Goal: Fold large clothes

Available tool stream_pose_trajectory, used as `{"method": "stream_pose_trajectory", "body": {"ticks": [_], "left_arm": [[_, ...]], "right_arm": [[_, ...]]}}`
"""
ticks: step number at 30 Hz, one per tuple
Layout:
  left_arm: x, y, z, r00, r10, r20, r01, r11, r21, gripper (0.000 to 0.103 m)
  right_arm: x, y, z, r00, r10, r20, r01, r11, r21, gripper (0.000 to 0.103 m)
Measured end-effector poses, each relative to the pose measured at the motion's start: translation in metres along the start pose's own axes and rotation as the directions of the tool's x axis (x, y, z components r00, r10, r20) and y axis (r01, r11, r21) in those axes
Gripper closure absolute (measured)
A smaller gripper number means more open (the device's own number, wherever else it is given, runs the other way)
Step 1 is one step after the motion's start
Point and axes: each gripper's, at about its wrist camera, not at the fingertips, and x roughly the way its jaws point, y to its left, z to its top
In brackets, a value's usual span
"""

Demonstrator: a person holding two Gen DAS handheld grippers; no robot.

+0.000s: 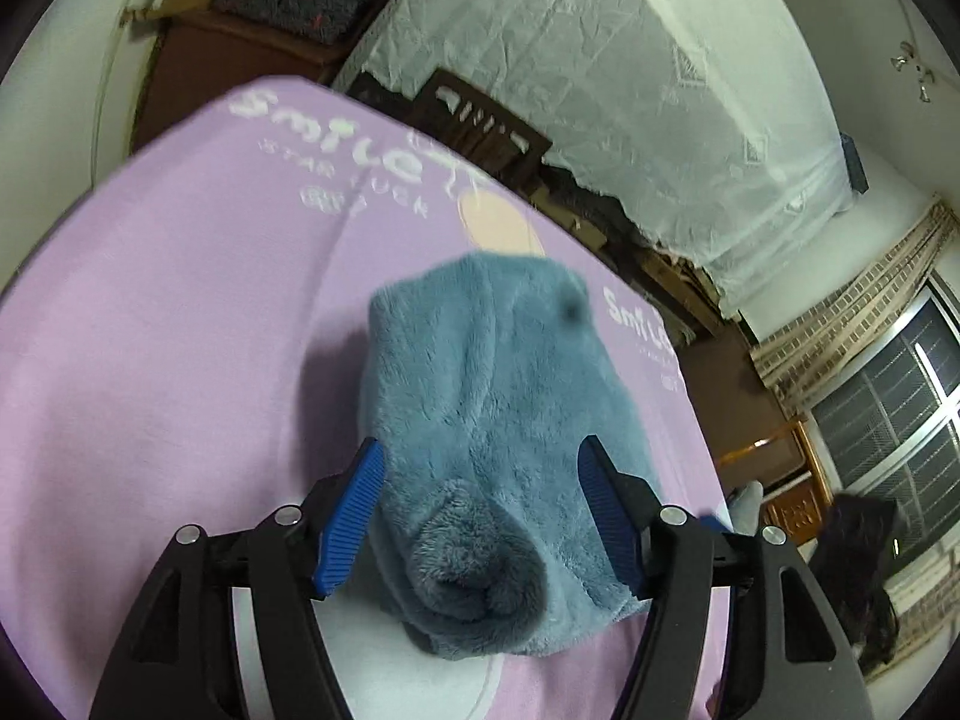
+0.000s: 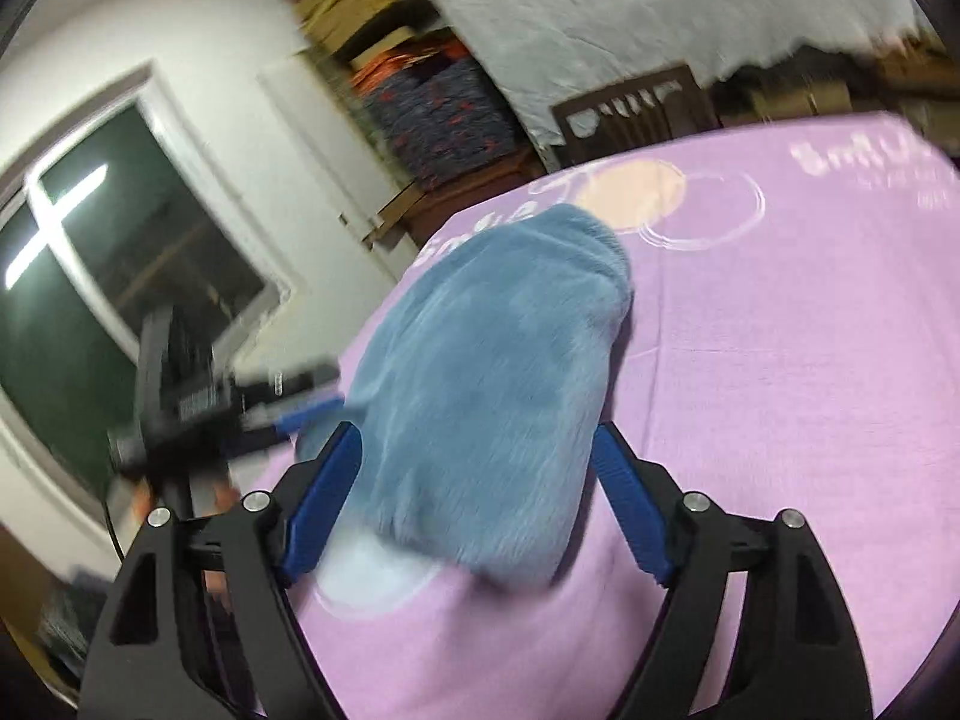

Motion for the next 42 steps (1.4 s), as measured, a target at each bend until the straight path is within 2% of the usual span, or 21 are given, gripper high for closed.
{"method": "stream_pose_trajectory", "body": {"ticks": [2, 7, 9, 12, 15, 18, 31, 32, 33, 34, 38, 42], "left_arm": [[0.008, 0.003, 0.000, 1.000, -0.006, -0.018, 0.005, 1.000, -0.019, 0.036], [0.018, 0.012, 0.005, 1.000, -0.009, -0.028, 0.008, 0.999, -0.038, 0.036], [0.023, 0.015, 0.006, 0.999, 0.005, -0.040, -0.006, 0.999, -0.037, 0.036], [0.036, 0.019, 0.004, 0.996, 0.056, -0.076, -0.058, 0.998, -0.032, 0.036], [0.048, 0.025, 0.000, 0.990, 0.076, -0.117, -0.081, 0.996, -0.036, 0.032], [0.051, 0.028, -0.002, 0.987, 0.091, -0.131, -0.096, 0.995, -0.032, 0.027], [0.059, 0.025, -0.006, 0.984, 0.106, -0.145, -0.107, 0.994, -0.002, 0.022], [0.059, 0.025, -0.006, 0.984, 0.107, -0.145, -0.109, 0.994, -0.002, 0.022], [0.058, 0.026, -0.006, 0.983, 0.110, -0.144, -0.112, 0.994, -0.003, 0.022], [0.058, 0.026, -0.005, 0.983, 0.112, -0.144, -0.114, 0.993, -0.006, 0.022], [0.056, 0.028, -0.005, 0.984, 0.104, -0.147, -0.108, 0.994, -0.016, 0.022], [0.048, 0.029, -0.003, 0.986, 0.110, -0.128, -0.115, 0.993, -0.030, 0.022]], "right_arm": [[0.011, -0.015, 0.013, 0.999, 0.039, -0.012, -0.038, 0.996, 0.075, 0.026], [0.029, -0.022, 0.013, 0.998, 0.054, -0.019, -0.052, 0.991, 0.122, 0.027], [0.034, -0.019, 0.013, 0.999, 0.045, -0.017, -0.043, 0.993, 0.108, 0.044], [0.047, -0.013, 0.014, 0.999, 0.016, -0.031, -0.014, 0.998, 0.067, 0.061], [0.054, -0.005, 0.010, 0.998, -0.047, -0.032, 0.047, 0.999, -0.011, 0.065], [0.062, -0.013, 0.003, 0.996, -0.077, -0.052, 0.076, 0.997, -0.023, 0.067], [0.054, -0.050, -0.007, 0.997, -0.010, -0.071, 0.014, 0.998, 0.063, 0.067], [0.053, -0.050, -0.007, 0.997, -0.010, -0.072, 0.015, 0.998, 0.066, 0.059], [0.053, -0.052, -0.008, 0.997, -0.017, -0.079, 0.023, 0.997, 0.073, 0.042], [0.055, -0.059, -0.009, 0.996, -0.019, -0.092, 0.028, 0.994, 0.106, 0.039], [0.057, -0.081, -0.011, 0.990, 0.088, -0.107, -0.058, 0.965, 0.254, 0.037], [0.050, -0.074, -0.007, 0.995, 0.044, -0.085, -0.025, 0.977, 0.211, 0.038]]}}
